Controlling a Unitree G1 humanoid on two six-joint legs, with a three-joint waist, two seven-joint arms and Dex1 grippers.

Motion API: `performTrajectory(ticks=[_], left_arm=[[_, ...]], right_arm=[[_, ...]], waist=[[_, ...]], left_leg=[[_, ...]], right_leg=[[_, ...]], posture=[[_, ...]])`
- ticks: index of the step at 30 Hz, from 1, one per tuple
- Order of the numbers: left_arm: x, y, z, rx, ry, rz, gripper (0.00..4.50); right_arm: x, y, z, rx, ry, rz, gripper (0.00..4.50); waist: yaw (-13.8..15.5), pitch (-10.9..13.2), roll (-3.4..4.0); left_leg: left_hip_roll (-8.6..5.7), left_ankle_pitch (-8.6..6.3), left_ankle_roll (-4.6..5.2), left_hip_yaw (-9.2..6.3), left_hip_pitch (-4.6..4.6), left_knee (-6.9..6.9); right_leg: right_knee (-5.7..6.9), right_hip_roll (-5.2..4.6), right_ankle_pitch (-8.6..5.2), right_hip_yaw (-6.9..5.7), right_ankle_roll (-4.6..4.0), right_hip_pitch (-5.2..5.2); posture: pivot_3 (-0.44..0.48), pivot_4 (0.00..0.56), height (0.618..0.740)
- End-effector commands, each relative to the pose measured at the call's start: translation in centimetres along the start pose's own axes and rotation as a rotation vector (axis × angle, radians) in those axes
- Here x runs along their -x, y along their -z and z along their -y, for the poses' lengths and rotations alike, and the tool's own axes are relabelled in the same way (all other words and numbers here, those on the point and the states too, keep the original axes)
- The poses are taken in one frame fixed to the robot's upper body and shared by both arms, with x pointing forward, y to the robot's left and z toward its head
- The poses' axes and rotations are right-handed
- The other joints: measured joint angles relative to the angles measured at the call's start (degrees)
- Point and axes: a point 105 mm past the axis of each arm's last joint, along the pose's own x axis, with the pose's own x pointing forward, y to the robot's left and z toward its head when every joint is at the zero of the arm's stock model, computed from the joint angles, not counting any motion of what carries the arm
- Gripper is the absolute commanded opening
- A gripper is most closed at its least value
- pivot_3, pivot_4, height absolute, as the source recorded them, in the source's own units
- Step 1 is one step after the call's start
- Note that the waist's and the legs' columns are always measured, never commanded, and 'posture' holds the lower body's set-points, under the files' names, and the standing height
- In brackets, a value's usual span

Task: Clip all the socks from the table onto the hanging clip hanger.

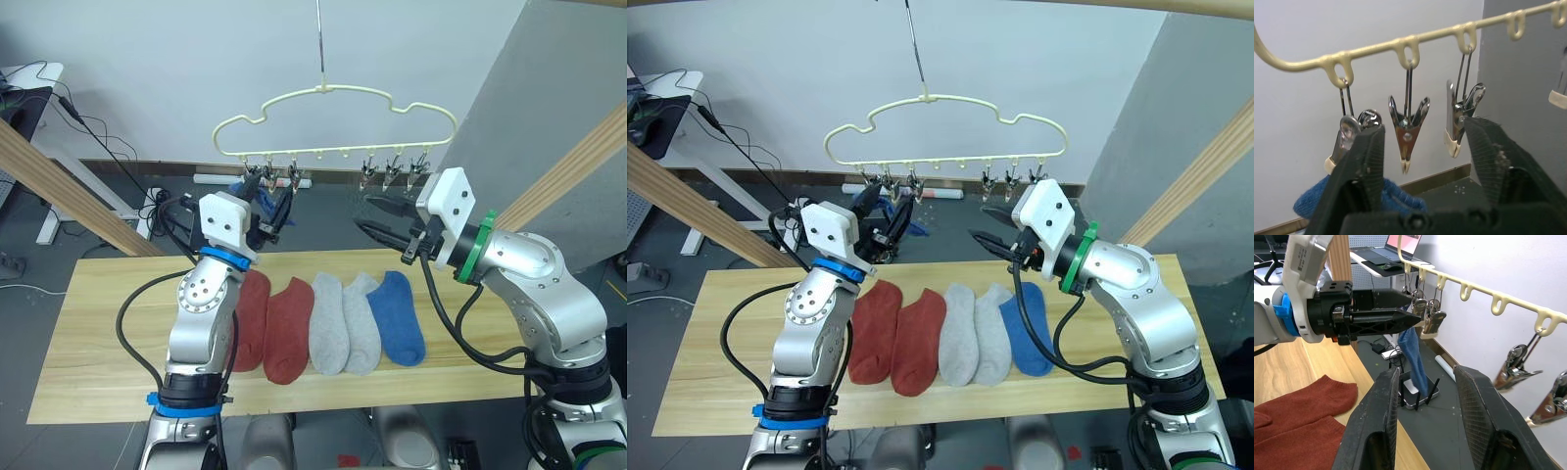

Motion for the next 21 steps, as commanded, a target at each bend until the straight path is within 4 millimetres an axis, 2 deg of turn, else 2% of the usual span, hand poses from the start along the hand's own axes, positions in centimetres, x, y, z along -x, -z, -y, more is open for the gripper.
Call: performTrajectory(ticks=[1, 10, 15, 21], left_arm=[[-0.4, -1.3, -0.3, -0.032, -0.013, 0.060, 1.84], [-0.8, -1.3, -0.6, -0.035, -0.027, 0.067, 1.84], [-1.5, -2.0, -1.0, -0.045, -0.055, 0.103, 1.84], [-1.8, -2.3, -1.2, -0.051, -0.063, 0.113, 1.84]], right_arm=[[0.4, -1.1, -0.2, 0.029, 0.007, 0.041, 1.84], [0.5, -1.2, -0.2, 0.024, 0.010, 0.044, 1.84], [0.4, -1.9, -0.3, 0.009, -0.010, 0.092, 1.84], [0.5, -1.9, -0.5, -0.002, -0.035, 0.090, 1.84]], waist=[[-0.1, 0.0, 0.00], [-0.8, 0.0, 0.00], [-0.9, 0.0, 0.00], [-0.9, 0.0, 0.00]], left_leg=[[0.00, 0.00, 0.00, 0.00, 0.00, 0.00], [0.00, 0.00, 0.00, 0.00, 0.00, -0.01], [0.00, 0.00, 0.00, -0.01, 0.01, 0.00], [0.00, 0.00, 0.00, 0.00, 0.00, -0.01]], right_leg=[[0.00, 0.00, 0.00, 0.00, 0.00, 0.00], [-0.01, 0.00, 0.00, 0.00, 0.00, 0.01], [0.01, 0.01, 0.00, 0.00, 0.00, 0.01], [-0.01, 0.01, 0.00, 0.01, 0.00, 0.01]], posture=[[-0.237, 0.348, 0.733], [-0.241, 0.349, 0.733], [-0.243, 0.351, 0.733], [-0.243, 0.350, 0.733]])
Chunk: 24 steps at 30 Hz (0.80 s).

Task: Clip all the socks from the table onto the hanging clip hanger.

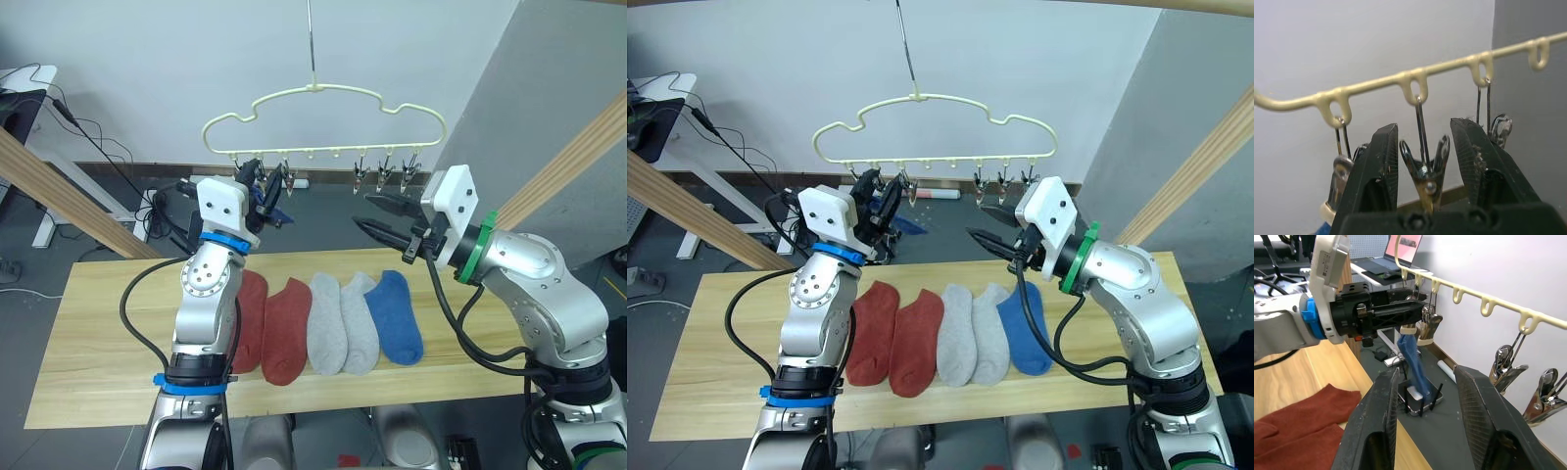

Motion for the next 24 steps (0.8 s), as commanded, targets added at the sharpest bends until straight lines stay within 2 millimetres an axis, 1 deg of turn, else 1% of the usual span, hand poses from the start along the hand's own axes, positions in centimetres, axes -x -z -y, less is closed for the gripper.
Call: performTrajectory(ticks=[1, 10, 13, 16, 18, 22, 23, 24], left_arm=[[-0.1, -0.9, -0.2, -0.014, -0.012, 0.039, 1.84], [-0.1, -1.0, -0.1, -0.015, -0.016, 0.038, 1.84], [0.1, -0.7, 0.1, -0.018, -0.013, 0.022, 1.26], [0.1, -0.8, 0.2, -0.019, -0.013, 0.021, 0.48], [0.1, -1.0, 0.2, -0.023, -0.010, 0.027, 0.15], [0.0, -1.2, 0.0, -0.031, -0.015, 0.030, 0.10], [0.0, -1.3, 0.0, -0.033, -0.015, 0.031, 0.10], [0.0, -1.4, 0.0, -0.035, -0.014, 0.032, 0.10]], right_arm=[[0.3, -1.4, -0.4, 0.044, -0.023, 0.044, 1.84], [0.4, -1.1, -0.6, 0.043, -0.028, 0.037, 1.84], [0.4, -1.1, -0.6, 0.042, -0.031, 0.036, 1.84], [0.4, -1.0, -0.6, 0.041, -0.031, 0.037, 1.84], [0.4, -1.0, -0.6, 0.042, -0.030, 0.037, 1.84], [0.3, -0.7, -0.6, 0.043, -0.023, 0.030, 1.84], [0.3, -0.3, -0.6, 0.045, -0.017, 0.015, 1.84], [0.4, 0.6, -0.5, 0.055, -0.001, -0.028, 1.84]], waist=[[0.0, 0.0, 0.00], [0.0, 0.0, 0.00], [0.0, 0.0, 0.00], [0.0, 0.0, 0.00], [0.0, 0.0, 0.00], [0.0, 0.0, 0.00], [0.0, 0.0, 0.00], [0.0, 0.0, 0.00]], left_leg=[[0.00, 0.00, 0.00, 0.00, 0.00, 0.00], [0.00, 0.00, 0.00, 0.00, 0.00, 0.01], [0.00, 0.00, 0.00, 0.00, 0.00, 0.00], [0.00, 0.00, 0.00, 0.00, 0.00, 0.00], [0.00, 0.00, 0.00, 0.00, 0.00, 0.00], [0.00, 0.00, 0.00, 0.00, 0.01, 0.00], [0.00, 0.00, 0.00, 0.00, 0.00, 0.00], [0.00, 0.00, 0.00, 0.00, 0.00, 0.00]], right_leg=[[0.00, 0.00, 0.00, 0.00, 0.00, 0.00], [0.01, 0.00, 0.00, 0.00, 0.00, 0.00], [0.00, 0.00, 0.00, 0.00, 0.00, 0.00], [0.00, 0.00, 0.00, 0.00, 0.00, 0.00], [0.01, 0.00, 0.00, 0.00, 0.00, 0.00], [0.01, 0.00, 0.00, 0.00, 0.00, 0.00], [0.01, 0.00, 0.00, 0.00, 0.00, 0.00], [0.01, 0.00, 0.00, 0.00, 0.00, 0.00]], posture=[[-0.243, 0.350, 0.733], [-0.242, 0.350, 0.733], [-0.242, 0.350, 0.733], [-0.238, 0.348, 0.733], [-0.236, 0.347, 0.733], [-0.232, 0.345, 0.733], [-0.232, 0.345, 0.733], [-0.231, 0.345, 0.733]])
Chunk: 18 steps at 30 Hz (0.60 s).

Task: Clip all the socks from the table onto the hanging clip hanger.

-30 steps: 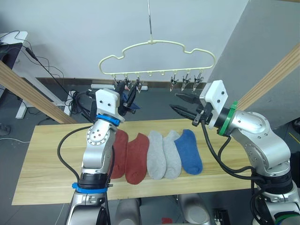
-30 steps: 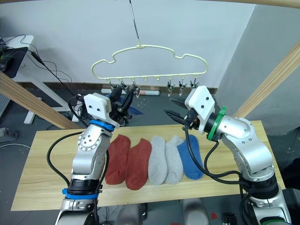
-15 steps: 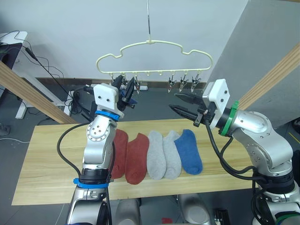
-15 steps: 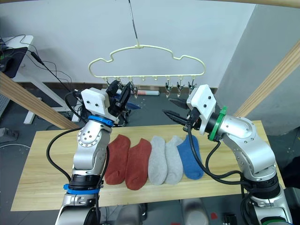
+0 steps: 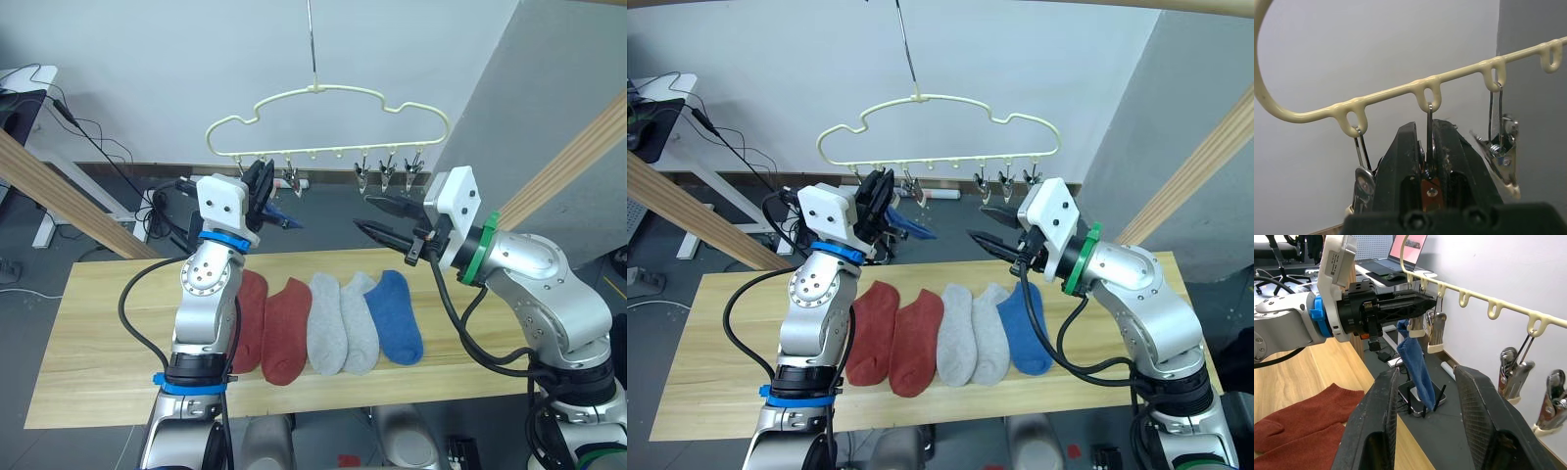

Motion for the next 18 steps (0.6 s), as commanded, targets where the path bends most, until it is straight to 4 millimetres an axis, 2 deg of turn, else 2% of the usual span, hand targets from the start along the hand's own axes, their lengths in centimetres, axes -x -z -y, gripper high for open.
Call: performTrajectory(ticks=[1, 2, 5, 11, 15, 18], left_arm=[[0.0, -1.5, 0.1, -0.024, 0.002, 0.044, 0.10], [0.0, -1.5, 0.1, -0.031, 0.011, 0.041, 0.10], [0.3, -1.6, 0.3, -0.041, 0.032, 0.029, 0.10], [0.6, -1.5, 0.3, -0.055, 0.058, 0.006, 0.10], [0.7, -1.3, 0.5, -0.048, 0.073, -0.004, 0.10], [0.7, -1.2, 0.7, -0.044, 0.084, -0.011, 0.10]], right_arm=[[0.4, 1.5, -0.4, 0.040, 0.021, -0.071, 1.84], [0.7, 3.0, -0.2, 0.026, 0.051, -0.127, 1.84], [1.7, 7.1, 0.2, -0.011, 0.156, -0.259, 2.46], [2.7, 13.1, 0.0, -0.035, 0.278, -0.421, 4.49], [3.1, 17.1, -1.0, -0.101, 0.319, -0.508, 4.50], [3.2, 19.0, -1.3, -0.124, 0.339, -0.542, 4.50]], waist=[[0.0, 0.0, 0.00], [0.1, 0.0, 0.00], [0.1, 0.0, 0.00], [-0.1, 0.0, -0.01], [0.0, 0.0, -0.01], [0.0, 0.0, -0.01]], left_leg=[[0.00, 0.00, 0.00, 0.00, 0.00, 0.00], [0.00, 0.00, 0.00, 0.00, 0.00, -0.01], [0.00, 0.00, 0.00, -0.01, -0.02, -0.02], [0.00, 0.00, 0.00, 0.04, 0.05, -0.01], [0.01, 0.00, -0.01, 0.03, 0.06, -0.01], [0.00, 0.00, -0.01, 0.05, 0.05, -0.01]], right_leg=[[0.00, 0.00, 0.00, -0.01, 0.00, 0.00], [-0.02, 0.00, 0.00, -0.01, 0.00, 0.00], [-0.07, -0.01, -0.01, -0.02, 0.01, 0.02], [0.00, 0.00, -0.01, 0.05, 0.01, 0.01], [0.02, 0.02, -0.01, 0.05, 0.02, 0.01], [0.00, 0.01, -0.01, 0.08, 0.02, 0.01]], posture=[[-0.231, 0.345, 0.733], [-0.231, 0.345, 0.733], [-0.227, 0.347, 0.733], [-0.212, 0.352, 0.733], [-0.211, 0.351, 0.733], [-0.207, 0.351, 0.733]])
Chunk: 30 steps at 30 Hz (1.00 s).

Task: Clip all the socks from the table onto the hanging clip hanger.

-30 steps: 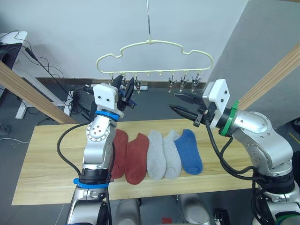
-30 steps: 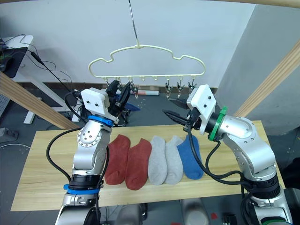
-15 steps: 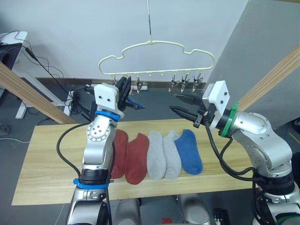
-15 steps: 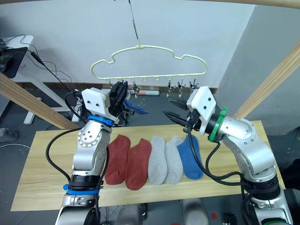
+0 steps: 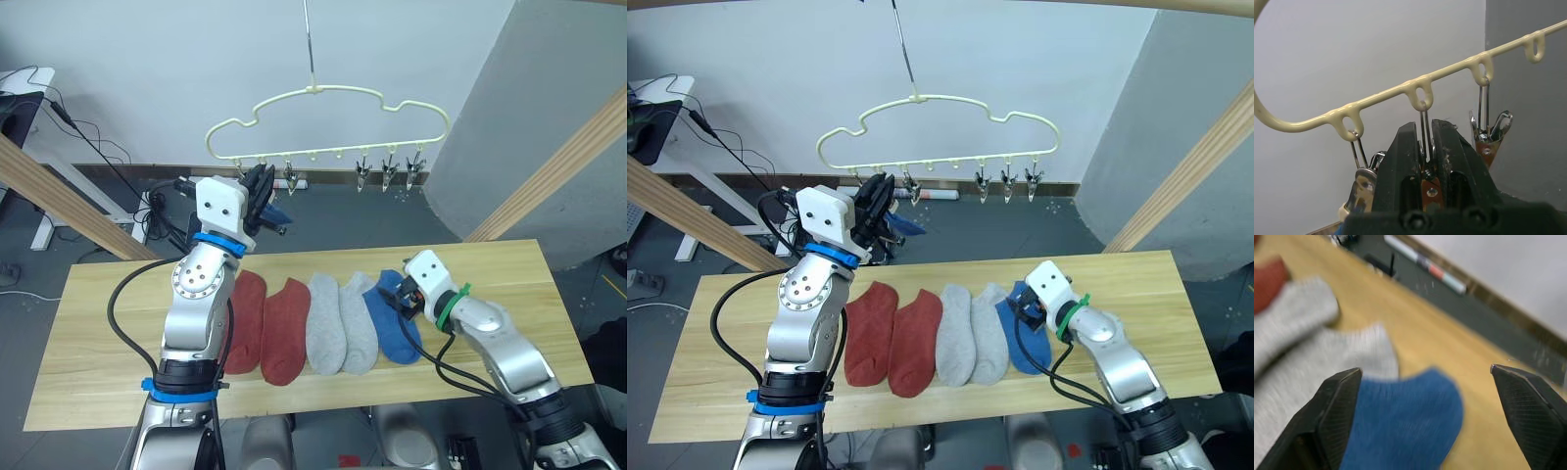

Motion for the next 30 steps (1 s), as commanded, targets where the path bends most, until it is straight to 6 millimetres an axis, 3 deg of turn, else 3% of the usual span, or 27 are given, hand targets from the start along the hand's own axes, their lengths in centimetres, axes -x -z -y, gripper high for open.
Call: performTrajectory(ticks=[1, 5, 8, 19, 30], left_arm=[[0.1, -0.9, 0.4, -0.010, 0.026, 0.029, 0.10], [0.1, -0.8, 0.4, -0.008, 0.028, 0.022, 0.10], [0.3, -0.7, 0.4, -0.008, 0.028, 0.017, 0.10], [0.7, -0.6, 0.0, -0.004, 0.035, 0.005, 0.10], [1.1, -0.7, -0.7, 0.002, 0.035, -0.008, 0.10]], right_arm=[[-0.6, 1.2, 0.3, -0.001, 0.039, -0.009, 4.50], [-1.0, 2.7, 0.5, -0.034, 0.049, -0.050, 4.50], [-1.1, 4.0, 0.4, -0.102, 0.048, -0.095, 3.90], [-0.6, 3.6, -0.1, -0.121, 0.018, -0.063, 0.00], [2.3, -0.2, -0.3, -0.026, -0.092, 0.033, 0.00]], waist=[[0.0, 0.0, 0.00], [0.0, 0.0, 0.00], [0.0, 0.0, 0.00], [0.0, 0.0, 0.00], [0.0, 0.0, 0.02]], left_leg=[[0.00, 0.00, 0.00, 0.00, 0.01, 0.00], [0.00, 0.00, 0.00, 0.00, 0.01, 0.00], [0.00, 0.00, 0.00, -0.02, 0.06, 0.01], [0.00, 0.00, 0.00, -0.04, 0.12, 0.03], [0.00, 0.00, 0.00, -0.03, 0.11, 0.01]], right_leg=[[-0.01, 0.00, 0.00, 0.00, 0.00, 0.00], [0.00, 0.00, 0.00, 0.00, 0.00, 0.00], [0.02, 0.00, 0.00, -0.01, 0.00, 0.06], [0.02, 0.00, 0.00, -0.03, 0.01, 0.18], [-0.01, 0.01, 0.00, -0.01, 0.02, 0.15]], posture=[[-0.206, 0.351, 0.733], [-0.203, 0.352, 0.733], [-0.200, 0.351, 0.733], [-0.197, 0.354, 0.733], [-0.198, 0.352, 0.733]])
